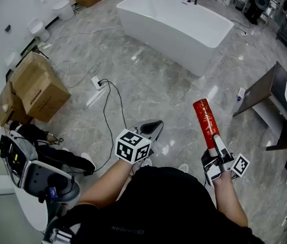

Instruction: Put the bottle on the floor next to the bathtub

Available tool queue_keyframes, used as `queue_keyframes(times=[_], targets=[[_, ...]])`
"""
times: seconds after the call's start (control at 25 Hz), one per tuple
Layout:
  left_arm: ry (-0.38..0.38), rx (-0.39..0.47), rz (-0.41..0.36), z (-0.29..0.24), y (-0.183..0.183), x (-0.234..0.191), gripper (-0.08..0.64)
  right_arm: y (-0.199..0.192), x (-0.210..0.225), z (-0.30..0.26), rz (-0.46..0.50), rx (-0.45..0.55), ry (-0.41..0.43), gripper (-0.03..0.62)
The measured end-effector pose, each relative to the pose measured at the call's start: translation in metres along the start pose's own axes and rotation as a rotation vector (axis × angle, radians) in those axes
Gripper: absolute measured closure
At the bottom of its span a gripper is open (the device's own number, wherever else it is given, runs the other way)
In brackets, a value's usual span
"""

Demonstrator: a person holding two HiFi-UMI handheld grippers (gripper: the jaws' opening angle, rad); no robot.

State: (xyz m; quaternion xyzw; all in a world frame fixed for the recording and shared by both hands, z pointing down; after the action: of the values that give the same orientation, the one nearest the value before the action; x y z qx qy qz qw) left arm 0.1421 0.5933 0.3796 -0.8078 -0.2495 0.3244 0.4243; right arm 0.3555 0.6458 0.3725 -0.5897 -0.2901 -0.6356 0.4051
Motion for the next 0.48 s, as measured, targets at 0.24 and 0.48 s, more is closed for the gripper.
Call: queue_keyframes(times=[0.24, 0.48], targets=[[-0.016, 0.012, -0.017, 0.009, 0.009, 0.004, 0.543, -0.008, -0.008, -0.004, -0.022, -0.003, 0.011, 0.299], [-0.013, 0.008, -0.027, 0.011, 0.008, 0.005, 0.543, -0.008, -0.012, -0.005, 0.0, -0.01, 0.014, 0.299]])
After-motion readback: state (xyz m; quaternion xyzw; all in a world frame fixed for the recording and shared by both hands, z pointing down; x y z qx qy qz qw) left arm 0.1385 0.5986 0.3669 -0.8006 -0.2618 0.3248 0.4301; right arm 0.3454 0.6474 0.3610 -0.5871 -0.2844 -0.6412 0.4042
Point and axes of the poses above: the fingertips, and each gripper's own axes: z backward along the fingers, x to its right, y out of its top, the point moved 1 cm from there along z, backward along the fingers, and after that the axes turned 1 degree about y, right-handed, at the moved point
